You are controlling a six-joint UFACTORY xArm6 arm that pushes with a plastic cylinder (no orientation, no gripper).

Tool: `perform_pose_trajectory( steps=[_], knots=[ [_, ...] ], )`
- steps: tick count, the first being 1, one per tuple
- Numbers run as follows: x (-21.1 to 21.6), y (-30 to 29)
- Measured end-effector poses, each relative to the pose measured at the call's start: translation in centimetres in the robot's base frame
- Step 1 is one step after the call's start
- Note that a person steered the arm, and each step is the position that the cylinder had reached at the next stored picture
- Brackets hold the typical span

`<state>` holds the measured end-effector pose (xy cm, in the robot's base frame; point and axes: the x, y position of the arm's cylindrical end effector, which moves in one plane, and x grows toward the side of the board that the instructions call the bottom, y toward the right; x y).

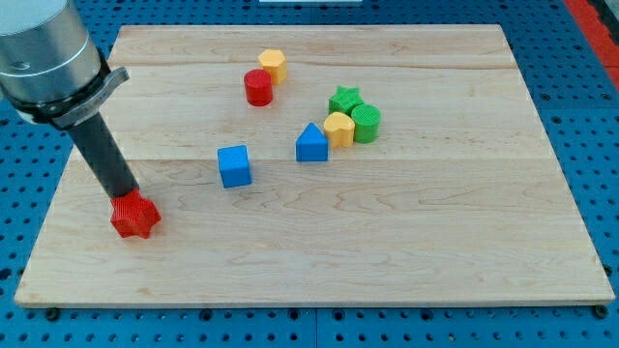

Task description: Place the yellow heart above the blue triangle

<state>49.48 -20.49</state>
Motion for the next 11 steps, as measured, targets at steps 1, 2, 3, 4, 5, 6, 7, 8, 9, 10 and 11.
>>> perform_pose_trajectory(
  steps=[1,2,3,4,5,6,7,8,9,10,11],
  knots=[
    [0.2,5.8],
    [1.0,12.7],
    [1.1,21.9],
    [-1.0,28.8],
    [-5.0,32.2],
    [-7.5,33.8],
    [-9.5,32.9],
    [-9.5,28.5],
    [-9.0,22.8],
    [-7.5,18.6],
    [-5.6,13.6]
  ],
)
